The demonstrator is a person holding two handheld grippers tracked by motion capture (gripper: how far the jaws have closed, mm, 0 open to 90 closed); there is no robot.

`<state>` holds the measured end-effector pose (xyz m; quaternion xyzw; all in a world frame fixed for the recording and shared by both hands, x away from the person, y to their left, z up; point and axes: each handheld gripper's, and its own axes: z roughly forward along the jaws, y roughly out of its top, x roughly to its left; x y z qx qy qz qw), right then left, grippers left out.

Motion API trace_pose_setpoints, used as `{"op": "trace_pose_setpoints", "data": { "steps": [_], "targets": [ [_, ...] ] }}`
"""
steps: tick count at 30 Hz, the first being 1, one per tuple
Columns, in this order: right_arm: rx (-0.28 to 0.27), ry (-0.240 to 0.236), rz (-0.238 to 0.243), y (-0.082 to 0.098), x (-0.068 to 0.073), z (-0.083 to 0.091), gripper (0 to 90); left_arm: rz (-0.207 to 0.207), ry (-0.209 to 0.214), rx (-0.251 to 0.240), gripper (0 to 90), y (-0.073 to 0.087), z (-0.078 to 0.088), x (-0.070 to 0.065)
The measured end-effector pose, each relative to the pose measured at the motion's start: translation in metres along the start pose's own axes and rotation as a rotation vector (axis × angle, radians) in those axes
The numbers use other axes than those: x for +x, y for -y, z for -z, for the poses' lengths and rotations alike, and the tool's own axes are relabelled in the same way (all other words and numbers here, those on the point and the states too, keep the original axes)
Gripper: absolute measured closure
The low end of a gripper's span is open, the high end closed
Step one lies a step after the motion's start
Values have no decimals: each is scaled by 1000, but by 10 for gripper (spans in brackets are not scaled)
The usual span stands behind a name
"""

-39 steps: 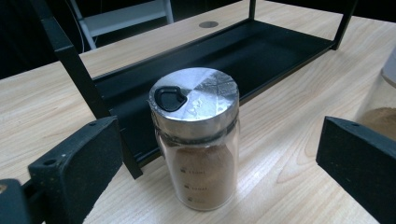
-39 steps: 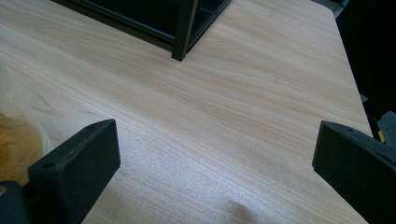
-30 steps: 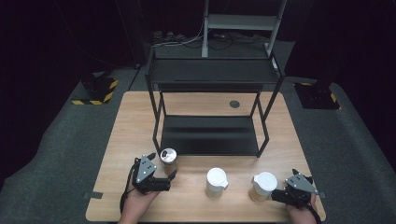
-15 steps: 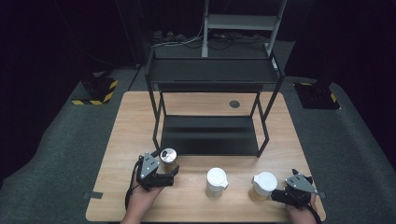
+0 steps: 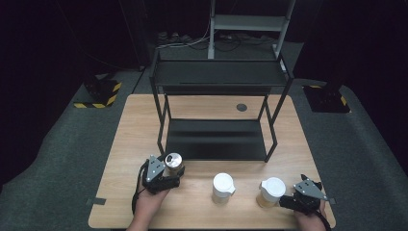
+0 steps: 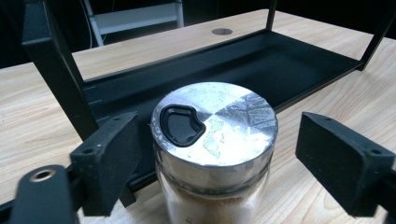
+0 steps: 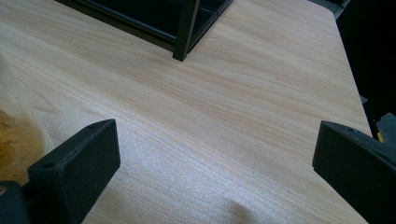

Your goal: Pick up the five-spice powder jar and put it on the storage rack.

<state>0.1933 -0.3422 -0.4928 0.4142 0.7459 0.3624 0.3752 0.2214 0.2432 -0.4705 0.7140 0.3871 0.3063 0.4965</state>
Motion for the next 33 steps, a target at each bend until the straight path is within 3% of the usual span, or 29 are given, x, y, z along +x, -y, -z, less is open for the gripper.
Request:
{"op": "trace_pose_setpoints", "data": {
  "steps": [18,33],
  "targets": [
    [-1,0,0,0,0,0,3,-12,-3,-9,332,1,-2,1],
    [-1,-1,-1,0,0,0,3,-2,5,-10,352,1,-2,4]
  ]
}}
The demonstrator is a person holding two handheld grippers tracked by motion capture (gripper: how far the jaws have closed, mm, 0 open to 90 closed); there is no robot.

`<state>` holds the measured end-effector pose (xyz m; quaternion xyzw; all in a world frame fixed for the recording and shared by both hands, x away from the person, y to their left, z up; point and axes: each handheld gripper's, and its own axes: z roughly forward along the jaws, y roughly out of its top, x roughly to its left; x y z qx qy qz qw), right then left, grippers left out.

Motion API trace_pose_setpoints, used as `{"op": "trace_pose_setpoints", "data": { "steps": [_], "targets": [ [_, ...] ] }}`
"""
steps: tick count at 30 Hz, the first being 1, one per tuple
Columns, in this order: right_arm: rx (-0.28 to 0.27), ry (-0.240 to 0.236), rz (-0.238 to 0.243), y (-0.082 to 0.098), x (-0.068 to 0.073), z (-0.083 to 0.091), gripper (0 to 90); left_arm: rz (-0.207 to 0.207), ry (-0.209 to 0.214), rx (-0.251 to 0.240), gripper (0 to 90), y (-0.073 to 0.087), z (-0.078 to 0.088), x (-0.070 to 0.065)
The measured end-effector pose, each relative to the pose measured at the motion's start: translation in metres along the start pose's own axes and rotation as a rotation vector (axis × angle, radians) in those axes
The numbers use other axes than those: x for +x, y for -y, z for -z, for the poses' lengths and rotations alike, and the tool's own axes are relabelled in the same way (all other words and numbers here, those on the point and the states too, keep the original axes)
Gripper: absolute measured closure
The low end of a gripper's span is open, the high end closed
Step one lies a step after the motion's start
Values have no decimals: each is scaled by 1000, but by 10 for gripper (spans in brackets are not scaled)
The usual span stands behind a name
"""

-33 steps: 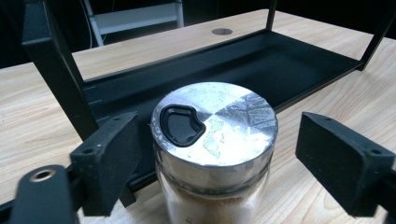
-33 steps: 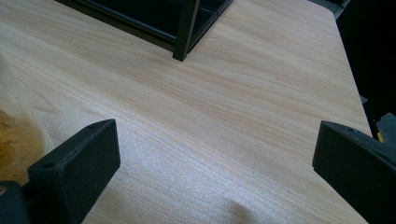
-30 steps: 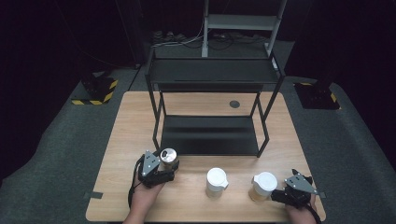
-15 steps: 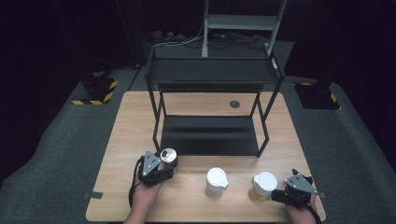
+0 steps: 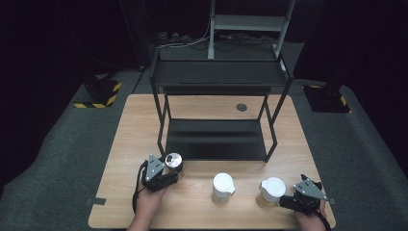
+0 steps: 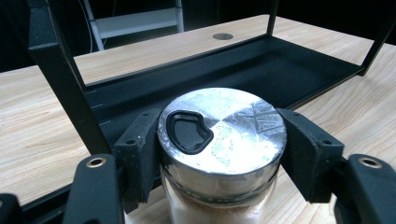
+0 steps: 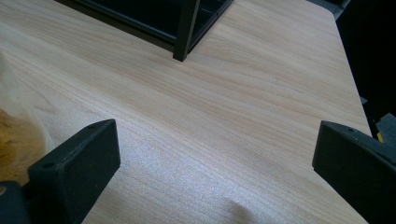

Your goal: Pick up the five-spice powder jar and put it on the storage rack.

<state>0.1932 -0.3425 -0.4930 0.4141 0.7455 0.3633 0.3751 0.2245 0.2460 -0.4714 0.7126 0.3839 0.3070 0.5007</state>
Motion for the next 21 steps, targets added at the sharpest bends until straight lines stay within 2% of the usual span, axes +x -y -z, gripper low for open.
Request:
{"op": "trace_pose_setpoints", "data": {
  "steps": [12,21],
  "targets": [
    [-1,0,-4,0,0,0,2,25,7,-13,352,-5,3,1],
    [3,-1,1,-1,0,0,3,13,15,-33,351,-14,6,-1]
  ]
}}
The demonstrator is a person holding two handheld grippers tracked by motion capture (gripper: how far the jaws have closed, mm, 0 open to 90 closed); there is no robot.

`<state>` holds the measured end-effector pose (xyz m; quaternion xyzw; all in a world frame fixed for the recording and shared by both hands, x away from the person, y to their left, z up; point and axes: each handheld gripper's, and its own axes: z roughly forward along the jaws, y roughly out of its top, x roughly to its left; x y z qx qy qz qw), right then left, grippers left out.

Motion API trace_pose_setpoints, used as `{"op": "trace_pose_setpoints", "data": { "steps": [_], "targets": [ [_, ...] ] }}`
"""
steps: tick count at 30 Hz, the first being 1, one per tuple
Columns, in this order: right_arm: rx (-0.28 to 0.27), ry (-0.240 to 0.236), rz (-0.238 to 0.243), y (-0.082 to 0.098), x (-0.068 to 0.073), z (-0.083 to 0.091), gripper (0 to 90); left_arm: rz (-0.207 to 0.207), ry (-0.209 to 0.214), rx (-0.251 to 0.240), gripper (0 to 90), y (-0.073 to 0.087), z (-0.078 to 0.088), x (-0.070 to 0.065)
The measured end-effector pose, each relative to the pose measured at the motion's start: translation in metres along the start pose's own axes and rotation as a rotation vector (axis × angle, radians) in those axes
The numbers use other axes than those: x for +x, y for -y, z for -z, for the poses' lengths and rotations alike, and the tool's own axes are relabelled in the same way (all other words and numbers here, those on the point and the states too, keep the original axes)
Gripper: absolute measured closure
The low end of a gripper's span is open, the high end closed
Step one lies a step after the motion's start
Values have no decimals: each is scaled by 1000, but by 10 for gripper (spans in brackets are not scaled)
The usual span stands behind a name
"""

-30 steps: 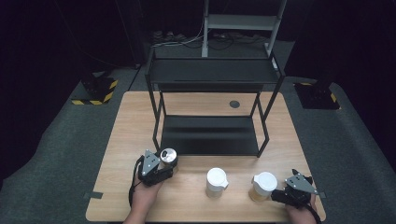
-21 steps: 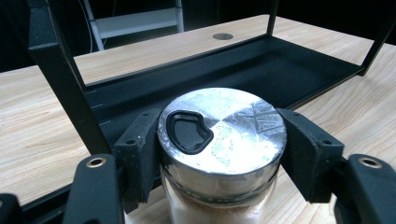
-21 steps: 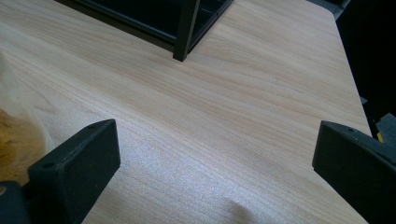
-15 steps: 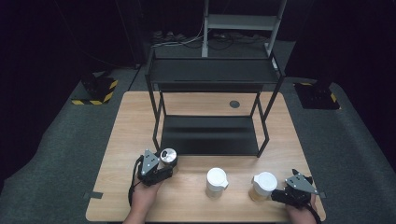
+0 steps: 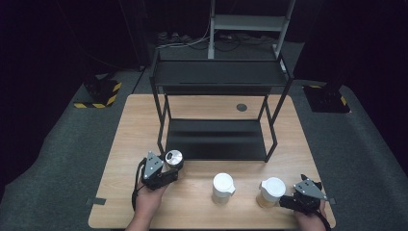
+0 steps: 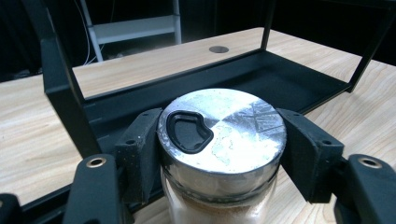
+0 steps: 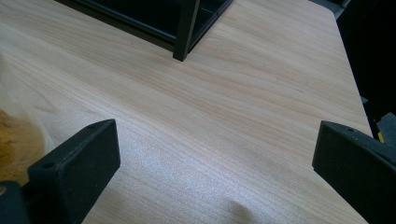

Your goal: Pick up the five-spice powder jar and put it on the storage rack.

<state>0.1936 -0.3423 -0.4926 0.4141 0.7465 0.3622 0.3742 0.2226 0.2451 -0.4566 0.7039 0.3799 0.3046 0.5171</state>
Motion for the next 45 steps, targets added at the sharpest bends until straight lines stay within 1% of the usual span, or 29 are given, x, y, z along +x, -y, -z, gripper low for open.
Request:
{"op": "trace_pose_setpoints", "data": {
  "steps": [10,18,30,35,45],
  "targets": [
    [-2,-2,-1,0,-1,0,3,2,3,-15,351,-8,-1,-3],
    [-3,-4,-7,1,-1,0,3,3,-10,-28,351,-15,-6,-7],
    [-3,-3,-6,1,-1,0,2,-7,-12,-28,351,-31,-16,-10],
    [-1,-2,-7,0,-1,0,2,-9,-21,-21,351,-39,-21,-10],
    [-1,-3,-10,0,-2,0,3,0,-32,-13,351,-48,-32,-8]
  ]
}}
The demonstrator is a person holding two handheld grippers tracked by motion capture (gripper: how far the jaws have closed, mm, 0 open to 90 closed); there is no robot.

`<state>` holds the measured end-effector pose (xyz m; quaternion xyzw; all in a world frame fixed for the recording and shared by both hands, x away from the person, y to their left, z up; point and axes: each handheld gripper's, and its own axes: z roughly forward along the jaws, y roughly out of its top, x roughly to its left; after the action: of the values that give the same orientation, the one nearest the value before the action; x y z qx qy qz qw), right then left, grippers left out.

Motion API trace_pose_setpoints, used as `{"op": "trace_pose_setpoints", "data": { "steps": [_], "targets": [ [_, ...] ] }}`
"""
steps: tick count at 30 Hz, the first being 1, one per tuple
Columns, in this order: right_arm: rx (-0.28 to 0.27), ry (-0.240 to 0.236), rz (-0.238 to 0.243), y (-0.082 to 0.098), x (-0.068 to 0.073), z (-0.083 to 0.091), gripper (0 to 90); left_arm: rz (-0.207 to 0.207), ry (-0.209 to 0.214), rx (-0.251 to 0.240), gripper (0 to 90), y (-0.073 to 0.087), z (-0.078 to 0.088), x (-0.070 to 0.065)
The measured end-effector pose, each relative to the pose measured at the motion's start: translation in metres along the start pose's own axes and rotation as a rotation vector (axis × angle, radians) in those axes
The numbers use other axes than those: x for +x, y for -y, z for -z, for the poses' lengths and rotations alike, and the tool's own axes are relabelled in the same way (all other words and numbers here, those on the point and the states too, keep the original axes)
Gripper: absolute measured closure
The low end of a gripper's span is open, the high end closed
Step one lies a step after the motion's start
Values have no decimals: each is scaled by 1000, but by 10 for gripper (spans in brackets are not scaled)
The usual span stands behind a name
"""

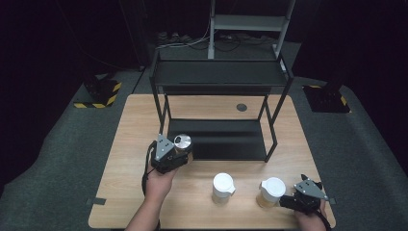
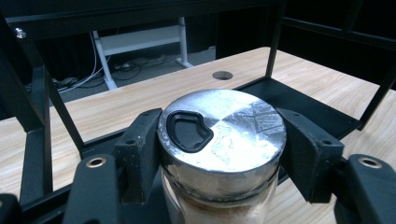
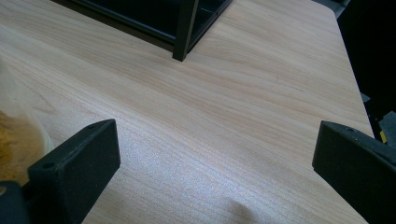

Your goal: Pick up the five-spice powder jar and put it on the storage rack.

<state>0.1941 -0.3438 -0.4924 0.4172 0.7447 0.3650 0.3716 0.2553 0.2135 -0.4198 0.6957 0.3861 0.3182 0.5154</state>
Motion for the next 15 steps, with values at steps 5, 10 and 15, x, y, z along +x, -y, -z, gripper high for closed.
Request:
{"op": "trace_pose_setpoints", "data": {
  "steps": [5,10,15],
  "targets": [
    [0,0,2,0,0,0,3,3,-8,3,351,-3,-5,1],
    [-2,-1,-3,0,0,0,3,2,-19,5,351,-8,-10,1],
    [-2,-1,-4,0,0,0,3,4,-27,8,351,-10,-16,0]
  ]
}}
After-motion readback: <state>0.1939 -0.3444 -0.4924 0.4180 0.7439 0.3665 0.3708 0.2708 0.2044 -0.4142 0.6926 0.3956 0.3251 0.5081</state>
